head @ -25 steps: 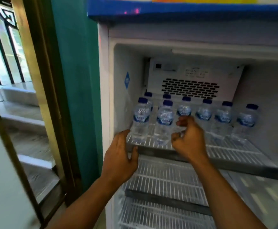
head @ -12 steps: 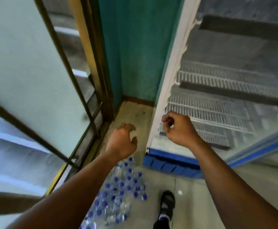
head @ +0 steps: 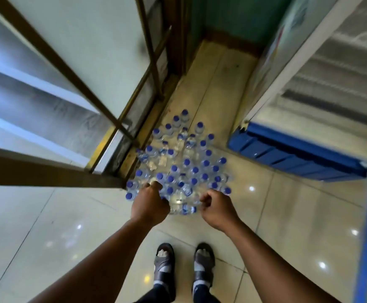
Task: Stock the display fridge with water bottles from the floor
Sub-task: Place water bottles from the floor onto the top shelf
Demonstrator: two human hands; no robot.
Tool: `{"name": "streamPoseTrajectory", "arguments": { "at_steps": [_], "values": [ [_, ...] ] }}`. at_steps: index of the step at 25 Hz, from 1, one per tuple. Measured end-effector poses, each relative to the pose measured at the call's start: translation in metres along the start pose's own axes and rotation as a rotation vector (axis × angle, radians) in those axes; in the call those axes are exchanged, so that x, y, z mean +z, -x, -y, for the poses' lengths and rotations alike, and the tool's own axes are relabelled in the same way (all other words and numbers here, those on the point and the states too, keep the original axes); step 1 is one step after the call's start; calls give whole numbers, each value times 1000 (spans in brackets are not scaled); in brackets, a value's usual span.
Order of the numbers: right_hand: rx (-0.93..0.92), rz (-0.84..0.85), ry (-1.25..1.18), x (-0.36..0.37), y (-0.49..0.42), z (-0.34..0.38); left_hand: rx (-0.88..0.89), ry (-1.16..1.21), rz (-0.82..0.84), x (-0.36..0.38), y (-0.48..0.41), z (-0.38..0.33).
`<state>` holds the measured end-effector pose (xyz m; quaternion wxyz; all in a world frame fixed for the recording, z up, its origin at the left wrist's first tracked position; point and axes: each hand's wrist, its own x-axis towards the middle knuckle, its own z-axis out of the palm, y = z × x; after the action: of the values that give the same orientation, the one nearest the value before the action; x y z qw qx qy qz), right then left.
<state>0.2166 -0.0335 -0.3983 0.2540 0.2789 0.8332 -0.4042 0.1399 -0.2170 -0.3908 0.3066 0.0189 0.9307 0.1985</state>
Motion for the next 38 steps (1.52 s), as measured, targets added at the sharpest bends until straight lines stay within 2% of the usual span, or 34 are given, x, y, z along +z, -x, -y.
{"name": "streamPoseTrajectory", "arguments": {
  "at_steps": [4, 7, 10, 13, 16, 19, 24, 30, 32, 35, 38],
  "values": [
    [-7, 189, 67, 165, -65, -46, -187, -143, 36, 79, -42, 124],
    [20, 205, 120, 275, -98, -74, -163, -282, 117, 144, -71, 213],
    [47, 131, 114, 370, -137, -101, -20, -373, 213, 205, -119, 284],
    [10, 40, 122, 435, -164, -118, 98, -436, 252, 247, -158, 329],
    [-27, -89, 96, 474, -184, -124, 194, -435, 192, 273, -188, 356],
    [-32, -200, -1, 480, -194, -126, 251, -422, 147, 267, -192, 357],
    [1, -174, 15, 414, -145, -101, 276, -421, 163, 199, -146, 304],
    [-177, -215, -156, 230, -33, -48, 400, -344, 64, 68, -43, 158],
    [-196, -242, -249, 147, 13, -27, 439, -234, 31, 18, -2, 99],
    [-218, -301, -426, 21, 92, 0, 421, 39, 28, -54, 65, 8],
    [-289, -328, -559, -92, 160, 16, 483, 285, -28, -111, 122, -75]
  ]
}}
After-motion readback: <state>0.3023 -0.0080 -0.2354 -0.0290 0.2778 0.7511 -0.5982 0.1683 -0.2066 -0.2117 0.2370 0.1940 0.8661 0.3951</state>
